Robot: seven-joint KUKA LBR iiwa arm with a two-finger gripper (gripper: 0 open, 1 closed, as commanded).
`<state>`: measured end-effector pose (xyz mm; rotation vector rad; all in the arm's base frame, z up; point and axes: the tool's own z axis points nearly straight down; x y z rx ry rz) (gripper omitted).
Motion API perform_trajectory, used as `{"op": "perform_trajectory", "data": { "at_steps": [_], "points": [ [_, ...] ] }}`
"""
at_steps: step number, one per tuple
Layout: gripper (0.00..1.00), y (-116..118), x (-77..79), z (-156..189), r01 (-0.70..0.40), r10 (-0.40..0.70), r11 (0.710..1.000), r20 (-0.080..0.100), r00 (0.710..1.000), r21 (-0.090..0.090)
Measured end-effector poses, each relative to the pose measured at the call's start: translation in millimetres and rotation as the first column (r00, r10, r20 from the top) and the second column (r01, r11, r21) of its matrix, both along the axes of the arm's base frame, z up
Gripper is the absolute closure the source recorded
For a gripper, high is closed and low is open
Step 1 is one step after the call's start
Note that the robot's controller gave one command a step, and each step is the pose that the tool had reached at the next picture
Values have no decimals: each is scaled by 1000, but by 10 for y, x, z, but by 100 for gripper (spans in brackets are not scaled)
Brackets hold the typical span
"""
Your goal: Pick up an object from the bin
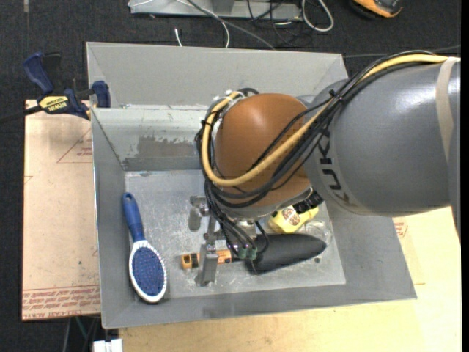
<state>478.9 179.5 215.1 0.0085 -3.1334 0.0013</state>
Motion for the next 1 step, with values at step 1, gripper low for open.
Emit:
{"op": "perform_trajectory", "data": {
  "at_steps": [1],
  "points": [
    [0,-14,18,44,6,-6,1000,8,1000,2]
  ]
}}
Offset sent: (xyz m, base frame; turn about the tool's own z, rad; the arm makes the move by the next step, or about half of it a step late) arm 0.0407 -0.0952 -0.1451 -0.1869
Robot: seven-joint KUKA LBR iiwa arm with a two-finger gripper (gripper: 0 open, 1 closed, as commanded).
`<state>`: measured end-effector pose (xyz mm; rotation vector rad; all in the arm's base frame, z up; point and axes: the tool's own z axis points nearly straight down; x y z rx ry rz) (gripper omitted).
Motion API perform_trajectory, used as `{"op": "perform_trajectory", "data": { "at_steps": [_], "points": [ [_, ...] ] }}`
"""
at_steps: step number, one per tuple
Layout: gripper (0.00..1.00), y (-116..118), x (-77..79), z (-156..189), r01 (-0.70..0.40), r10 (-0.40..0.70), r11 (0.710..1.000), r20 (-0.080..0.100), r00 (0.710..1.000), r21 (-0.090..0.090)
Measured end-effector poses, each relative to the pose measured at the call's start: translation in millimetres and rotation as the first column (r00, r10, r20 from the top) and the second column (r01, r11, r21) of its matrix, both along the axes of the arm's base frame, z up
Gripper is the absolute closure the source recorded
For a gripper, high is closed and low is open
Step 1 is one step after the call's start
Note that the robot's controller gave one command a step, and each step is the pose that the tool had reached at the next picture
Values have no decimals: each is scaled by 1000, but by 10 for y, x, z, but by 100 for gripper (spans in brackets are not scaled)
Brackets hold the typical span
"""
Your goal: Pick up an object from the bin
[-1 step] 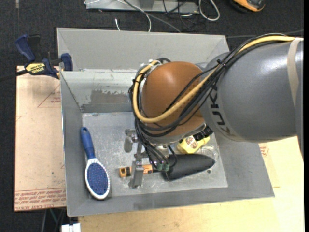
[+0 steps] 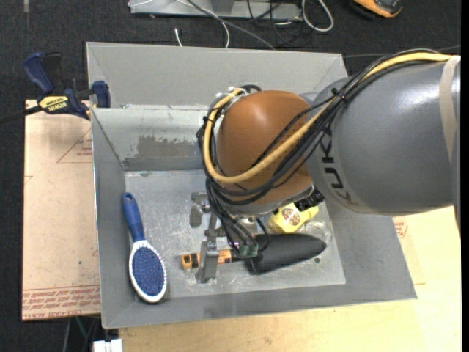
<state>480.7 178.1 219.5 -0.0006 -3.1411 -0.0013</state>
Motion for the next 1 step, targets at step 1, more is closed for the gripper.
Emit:
{"op": "perform_trajectory", "data": {
  "at_steps": [1],
  "points": [
    [0,-836,364,-1335,-174,174,985,2,985,1]
  ]
}}
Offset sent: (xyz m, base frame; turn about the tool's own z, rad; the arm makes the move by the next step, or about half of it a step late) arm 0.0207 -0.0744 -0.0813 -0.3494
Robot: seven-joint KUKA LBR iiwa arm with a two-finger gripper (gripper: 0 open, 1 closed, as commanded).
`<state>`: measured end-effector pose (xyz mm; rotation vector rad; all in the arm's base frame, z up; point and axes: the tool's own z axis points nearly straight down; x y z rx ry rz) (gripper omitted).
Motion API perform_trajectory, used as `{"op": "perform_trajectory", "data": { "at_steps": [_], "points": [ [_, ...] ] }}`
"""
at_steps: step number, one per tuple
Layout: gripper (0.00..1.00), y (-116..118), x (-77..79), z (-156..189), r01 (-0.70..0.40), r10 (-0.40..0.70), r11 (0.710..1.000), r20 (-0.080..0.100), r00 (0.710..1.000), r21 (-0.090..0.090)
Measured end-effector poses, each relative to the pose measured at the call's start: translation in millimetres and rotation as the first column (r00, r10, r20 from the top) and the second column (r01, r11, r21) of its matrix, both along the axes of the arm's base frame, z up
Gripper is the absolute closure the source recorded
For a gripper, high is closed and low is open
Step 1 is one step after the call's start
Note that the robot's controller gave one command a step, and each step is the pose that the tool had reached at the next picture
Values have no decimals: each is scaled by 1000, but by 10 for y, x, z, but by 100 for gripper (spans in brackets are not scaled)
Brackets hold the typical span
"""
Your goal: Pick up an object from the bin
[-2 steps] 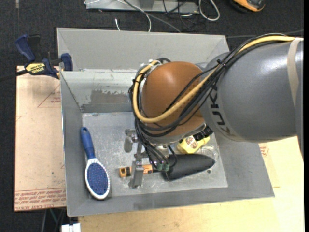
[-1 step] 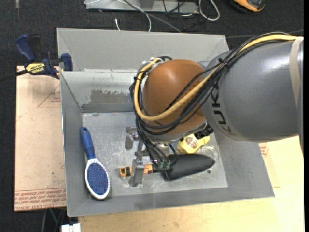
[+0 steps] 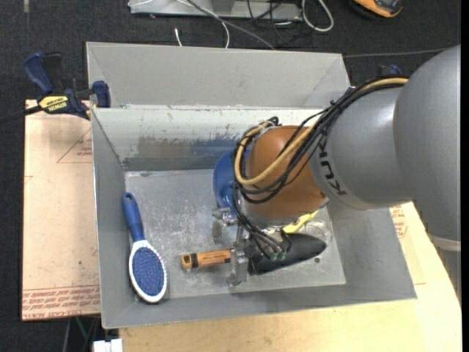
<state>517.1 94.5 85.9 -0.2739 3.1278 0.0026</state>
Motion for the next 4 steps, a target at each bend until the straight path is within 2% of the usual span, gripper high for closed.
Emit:
{"op": "perform_trajectory", "data": {
  "at_steps": [1,2,3,4],
  "points": [
    [0,103,-144,547,-172,172,985,11,985,3],
    [0,-79,-6,-191,-20,20,1000,-2,1000,-1],
    [0,-56,26,-164,96,-96,995,13,995,9],
    [100,-70,5,-183,-15,15,1000,1,1000,1]
  ]
}}
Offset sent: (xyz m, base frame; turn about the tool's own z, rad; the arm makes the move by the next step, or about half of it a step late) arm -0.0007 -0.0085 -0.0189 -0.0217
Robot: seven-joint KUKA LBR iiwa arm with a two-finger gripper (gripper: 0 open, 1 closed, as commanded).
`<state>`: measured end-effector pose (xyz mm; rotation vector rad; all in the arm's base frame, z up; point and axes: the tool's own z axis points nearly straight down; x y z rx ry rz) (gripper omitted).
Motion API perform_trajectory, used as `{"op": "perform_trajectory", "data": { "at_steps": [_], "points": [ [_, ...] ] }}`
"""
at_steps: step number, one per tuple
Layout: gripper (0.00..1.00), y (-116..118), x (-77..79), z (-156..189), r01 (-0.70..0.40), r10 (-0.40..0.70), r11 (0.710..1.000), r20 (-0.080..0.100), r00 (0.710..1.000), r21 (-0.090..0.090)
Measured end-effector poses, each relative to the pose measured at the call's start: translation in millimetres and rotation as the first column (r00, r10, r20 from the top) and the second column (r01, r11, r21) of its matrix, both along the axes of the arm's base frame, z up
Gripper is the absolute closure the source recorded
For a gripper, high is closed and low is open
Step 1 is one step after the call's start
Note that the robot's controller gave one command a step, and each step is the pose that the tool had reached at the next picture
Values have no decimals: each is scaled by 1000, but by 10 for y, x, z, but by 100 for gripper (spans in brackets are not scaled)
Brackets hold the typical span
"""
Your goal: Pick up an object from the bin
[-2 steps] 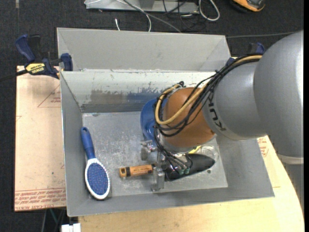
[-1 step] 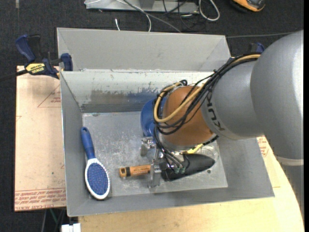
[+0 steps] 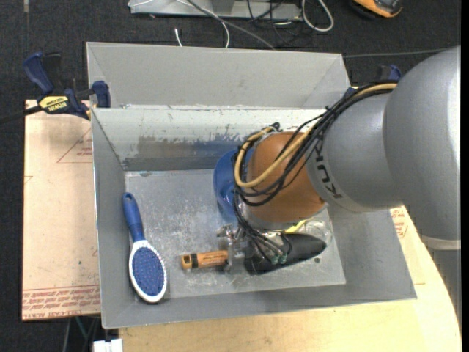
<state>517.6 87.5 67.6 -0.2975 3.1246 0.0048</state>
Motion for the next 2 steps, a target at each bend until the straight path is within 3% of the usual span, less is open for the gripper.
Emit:
{"op": "perform_trajectory", "data": {
  "at_steps": [1,2],
  "points": [
    [100,0,-1,5,0,0,1000,0,1000,0],
    [100,0,-24,319,1,-1,1000,-8,1000,-1]
  ]
}}
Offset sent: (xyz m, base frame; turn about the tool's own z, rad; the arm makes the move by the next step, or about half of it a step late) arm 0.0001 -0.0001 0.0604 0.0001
